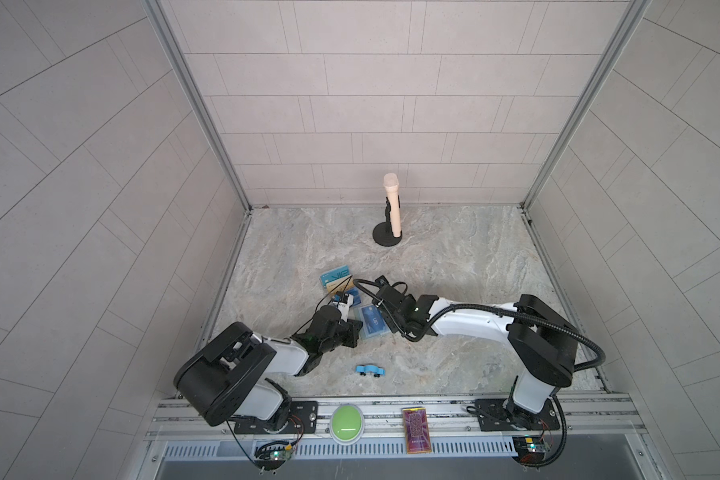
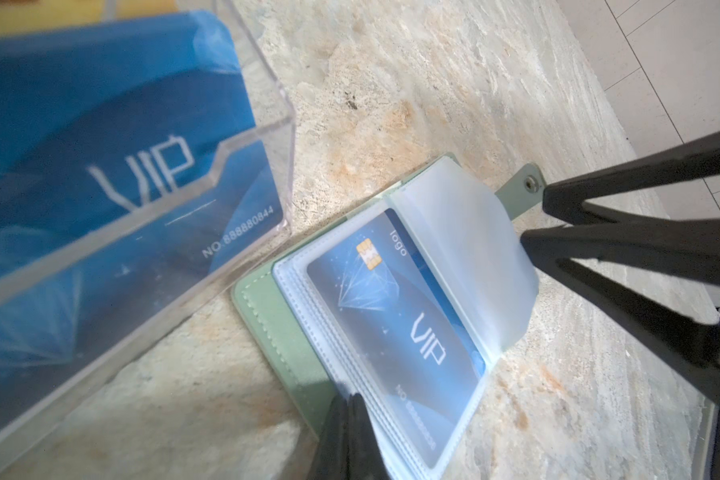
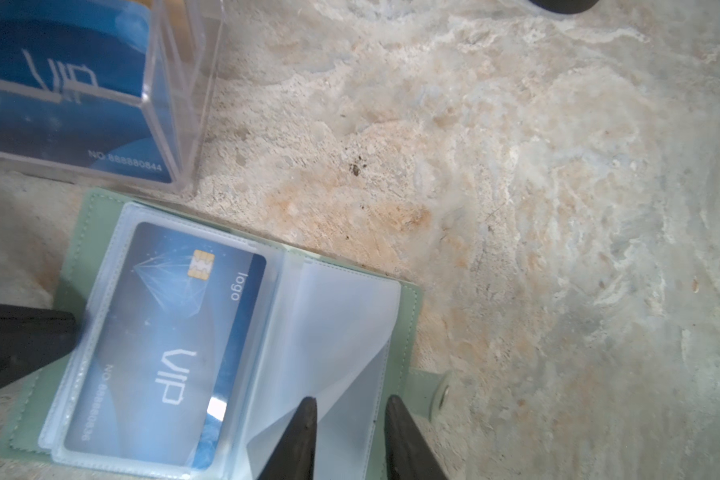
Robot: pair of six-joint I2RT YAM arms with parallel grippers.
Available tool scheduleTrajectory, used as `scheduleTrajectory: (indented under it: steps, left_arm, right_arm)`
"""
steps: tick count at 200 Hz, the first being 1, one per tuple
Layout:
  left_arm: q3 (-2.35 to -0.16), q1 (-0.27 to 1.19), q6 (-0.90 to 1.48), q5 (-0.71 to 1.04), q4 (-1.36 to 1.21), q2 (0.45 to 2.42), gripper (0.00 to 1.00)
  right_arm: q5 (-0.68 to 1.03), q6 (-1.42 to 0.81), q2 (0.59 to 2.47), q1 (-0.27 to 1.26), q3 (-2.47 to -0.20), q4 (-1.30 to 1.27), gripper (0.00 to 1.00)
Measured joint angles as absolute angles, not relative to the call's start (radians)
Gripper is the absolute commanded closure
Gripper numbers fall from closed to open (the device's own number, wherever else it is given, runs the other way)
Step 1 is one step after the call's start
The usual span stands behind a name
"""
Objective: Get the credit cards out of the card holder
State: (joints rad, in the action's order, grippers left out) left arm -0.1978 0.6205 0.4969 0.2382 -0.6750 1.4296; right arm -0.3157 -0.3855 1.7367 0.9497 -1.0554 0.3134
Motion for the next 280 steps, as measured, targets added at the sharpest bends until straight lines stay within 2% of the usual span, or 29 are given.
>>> scheduleTrajectory:
  steps: [47,77,149,181,216,280]
  left_arm:
    - [-0.198,0.62,0.497,0.238,-0.675,1.43,1.0]
    - [-0.198,0.62,0.497,0.238,-0.675,1.43,1.0]
    - [-0.198,0.62,0.496,0.238,-0.674,1.43,1.0]
    - [-0.198,0.62,0.496,0.238,-0.674,1.43,1.0]
    - [-0.198,0.62,0.496,0.238,-0.674,1.43,1.0]
    - [-0.198,0.62,0.496,0.238,-0.674,1.43,1.0]
  right_arm:
    - [-0.333,-0.384,1.695,0.946,-1.057,0.367,0.67]
    - [-0.288,-0.366,1.683,0.933,-1.107,0.435,0.6]
    - [0.093,-0.393,1.717,0.832,-1.188,0.466,0.51]
    - [0.267,-0.438,1.755,0.762,-1.168,0.425,0.52]
    - [0.403,-0.473,1.788,0.732,-1.138,0.369,0.57]
    - [0.522,-0.522,1.864,0.725,-1.127,0.296,0.66]
